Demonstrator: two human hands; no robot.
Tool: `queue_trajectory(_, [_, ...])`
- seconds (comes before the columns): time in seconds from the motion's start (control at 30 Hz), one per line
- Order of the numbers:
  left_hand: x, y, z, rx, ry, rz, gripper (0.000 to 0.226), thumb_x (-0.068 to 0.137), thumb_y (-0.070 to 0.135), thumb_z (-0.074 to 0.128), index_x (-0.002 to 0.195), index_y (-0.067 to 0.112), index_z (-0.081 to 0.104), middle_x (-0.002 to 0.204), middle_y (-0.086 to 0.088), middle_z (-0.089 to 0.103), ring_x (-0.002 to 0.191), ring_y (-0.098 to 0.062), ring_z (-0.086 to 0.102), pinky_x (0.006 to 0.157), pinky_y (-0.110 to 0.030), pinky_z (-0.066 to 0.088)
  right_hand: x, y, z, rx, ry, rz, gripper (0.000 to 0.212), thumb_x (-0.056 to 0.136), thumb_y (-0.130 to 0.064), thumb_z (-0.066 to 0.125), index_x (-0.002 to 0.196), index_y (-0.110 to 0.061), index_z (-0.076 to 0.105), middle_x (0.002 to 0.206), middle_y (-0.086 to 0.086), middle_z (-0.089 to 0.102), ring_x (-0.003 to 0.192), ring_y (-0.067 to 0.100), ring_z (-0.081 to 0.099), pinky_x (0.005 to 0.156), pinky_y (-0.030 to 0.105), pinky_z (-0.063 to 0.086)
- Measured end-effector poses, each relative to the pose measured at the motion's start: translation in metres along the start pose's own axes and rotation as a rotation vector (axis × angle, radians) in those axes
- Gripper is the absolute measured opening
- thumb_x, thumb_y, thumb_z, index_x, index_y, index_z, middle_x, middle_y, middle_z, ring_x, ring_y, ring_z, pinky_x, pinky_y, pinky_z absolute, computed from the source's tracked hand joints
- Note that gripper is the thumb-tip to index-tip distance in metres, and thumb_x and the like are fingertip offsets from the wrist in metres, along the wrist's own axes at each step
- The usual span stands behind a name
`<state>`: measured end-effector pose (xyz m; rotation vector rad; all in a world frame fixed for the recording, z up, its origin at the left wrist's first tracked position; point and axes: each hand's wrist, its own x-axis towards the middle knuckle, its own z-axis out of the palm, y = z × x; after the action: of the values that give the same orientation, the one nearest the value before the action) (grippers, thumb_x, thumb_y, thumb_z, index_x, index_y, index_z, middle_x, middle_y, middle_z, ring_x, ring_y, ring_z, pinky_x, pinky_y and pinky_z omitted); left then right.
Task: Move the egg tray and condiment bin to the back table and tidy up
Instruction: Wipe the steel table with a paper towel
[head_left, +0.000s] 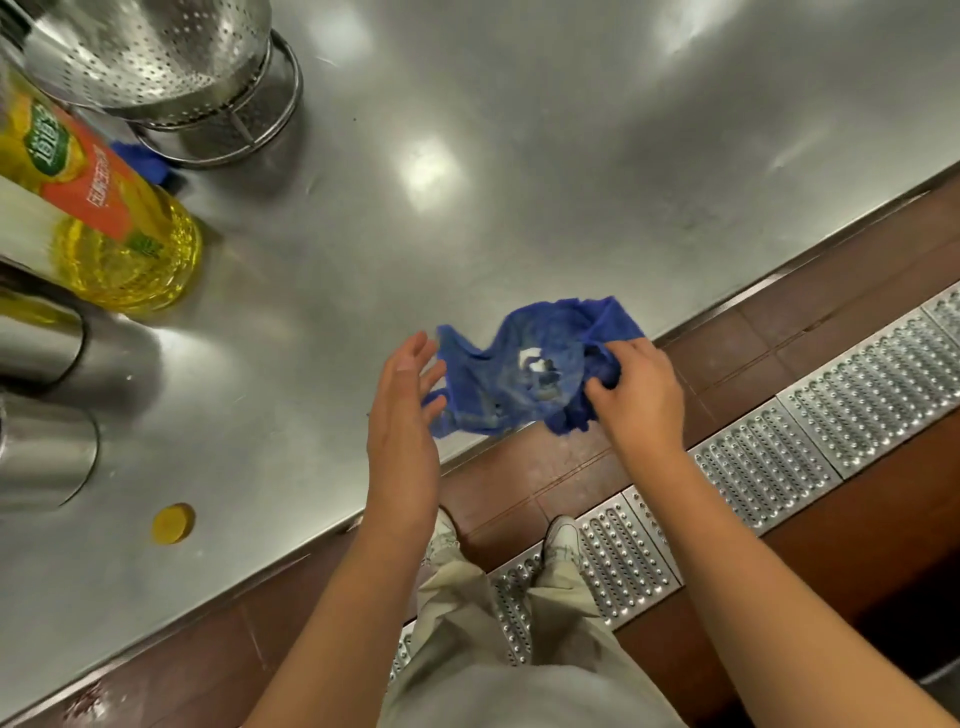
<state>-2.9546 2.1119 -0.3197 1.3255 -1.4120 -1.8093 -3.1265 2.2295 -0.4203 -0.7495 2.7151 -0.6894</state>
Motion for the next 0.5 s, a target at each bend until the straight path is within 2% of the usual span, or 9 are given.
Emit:
queue_trajectory(0.1, [-0.004,-0.001,0.010,-0.009,-0.015,-0.007,0.043,0.087,0.056,0.038,0.121,0.039,0.058,0.121,0.020,0.065,0.110,0.003,0.062,0.084,-0.017,0.051,0.000,0.000,-0.001,0.041,0.003,0.019,0.017,0.081,-0.014,0.064,0.098,-0.011,0.067,0.104,0.007,0.061,0.096,0.028,0.055,0.072,0.034,0.043])
queue_trajectory(0.17, [-0.006,-0.002,0.015,-0.019,-0.025,-0.007,0.042,0.086,0.056,0.038,0.120,0.040,0.057,0.121,0.021,0.065,0.112,0.003,0.061,0.085,-0.017,0.051,-0.013,-0.013,0.009,0.072,-0.019,-0.021,0.017,0.082,-0.015,0.064,0.099,-0.012,0.067,0.103,0.005,0.060,0.094,0.024,0.055,0.073,0.032,0.043])
queue_trajectory(0.27, [-0.009,0.002,0.022,-0.038,-0.042,-0.010,0.039,0.086,0.055,0.041,0.116,0.041,0.059,0.110,0.027,0.069,0.107,0.005,0.063,0.078,-0.011,0.051,-0.044,-0.037,0.031,0.155,-0.149,-0.109,0.020,0.081,-0.015,0.067,0.100,-0.014,0.066,0.105,0.003,0.058,0.097,0.021,0.054,0.080,0.033,0.047])
queue_trajectory(0.33, [-0.008,0.004,0.022,-0.055,-0.043,-0.015,0.037,0.086,0.054,0.042,0.115,0.040,0.061,0.111,0.025,0.069,0.105,0.005,0.064,0.074,-0.010,0.050,-0.057,-0.048,0.043,0.180,-0.188,-0.142,0.019,0.081,-0.015,0.069,0.100,-0.016,0.065,0.105,0.001,0.057,0.099,0.020,0.052,0.082,0.033,0.048])
queue_trajectory(0.5, [-0.002,0.006,0.014,-0.016,-0.037,0.019,0.043,0.089,0.055,0.038,0.123,0.038,0.058,0.122,0.022,0.064,0.113,0.004,0.061,0.088,-0.017,0.050,-0.028,-0.020,0.027,0.151,-0.067,-0.050,0.020,0.080,-0.015,0.065,0.100,-0.018,0.068,0.107,0.000,0.061,0.099,0.020,0.055,0.077,0.027,0.043])
